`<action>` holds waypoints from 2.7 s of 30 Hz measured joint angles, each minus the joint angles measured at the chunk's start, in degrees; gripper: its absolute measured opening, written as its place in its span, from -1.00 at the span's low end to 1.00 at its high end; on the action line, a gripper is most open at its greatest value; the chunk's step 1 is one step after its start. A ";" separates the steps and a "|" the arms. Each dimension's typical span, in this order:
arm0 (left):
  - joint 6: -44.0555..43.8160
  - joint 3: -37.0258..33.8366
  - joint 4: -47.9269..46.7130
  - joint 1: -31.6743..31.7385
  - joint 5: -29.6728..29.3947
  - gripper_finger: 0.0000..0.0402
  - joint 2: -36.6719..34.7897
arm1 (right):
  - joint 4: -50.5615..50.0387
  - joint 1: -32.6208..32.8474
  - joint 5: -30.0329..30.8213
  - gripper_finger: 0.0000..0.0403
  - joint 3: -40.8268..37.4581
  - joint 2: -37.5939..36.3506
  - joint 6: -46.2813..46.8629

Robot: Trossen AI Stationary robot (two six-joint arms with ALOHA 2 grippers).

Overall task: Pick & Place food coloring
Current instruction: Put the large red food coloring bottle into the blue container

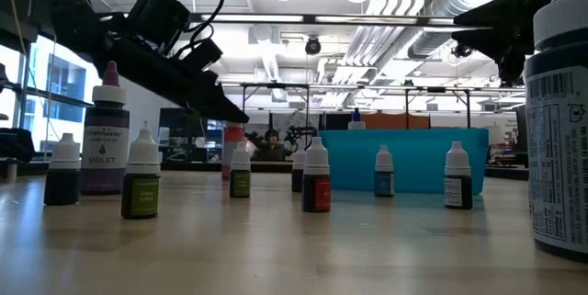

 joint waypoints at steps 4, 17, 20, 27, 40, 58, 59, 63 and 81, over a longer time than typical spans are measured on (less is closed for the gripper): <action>-0.15 0.07 0.66 -0.03 -0.16 -0.58 0.00 | 0.00 0.00 0.00 -0.32 0.00 0.00 0.01; -3.12 8.63 -5.77 -0.06 6.48 -0.87 -2.34 | -0.02 0.00 3.04 -0.32 0.00 0.00 0.01; -3.15 10.89 -8.41 -0.02 7.41 -0.87 -2.34 | -0.01 0.00 3.03 -0.32 0.00 0.00 0.01; -8.56 15.66 -7.10 -0.68 22.11 -0.87 -2.32 | 0.00 0.00 4.29 -0.32 0.00 0.00 0.01; -3.52 26.22 3.84 -9.91 10.52 -0.85 14.23 | 0.02 0.00 6.71 -0.32 0.01 0.00 1.08; -3.25 33.94 1.77 -8.90 -0.11 -0.81 28.52 | -0.24 0.00 6.49 -0.32 0.00 0.04 1.65; -2.74 33.94 1.84 -8.86 -0.32 -0.81 28.52 | -0.26 0.00 6.49 -0.32 0.00 0.04 1.67; -0.32 33.94 1.69 -8.30 -0.35 -0.81 28.52 | -0.33 0.00 6.45 -0.32 0.02 0.04 1.67; 3.84 33.94 1.06 -8.28 -9.12 -0.35 28.22 | -2.09 0.00 6.28 -0.32 0.02 0.04 4.47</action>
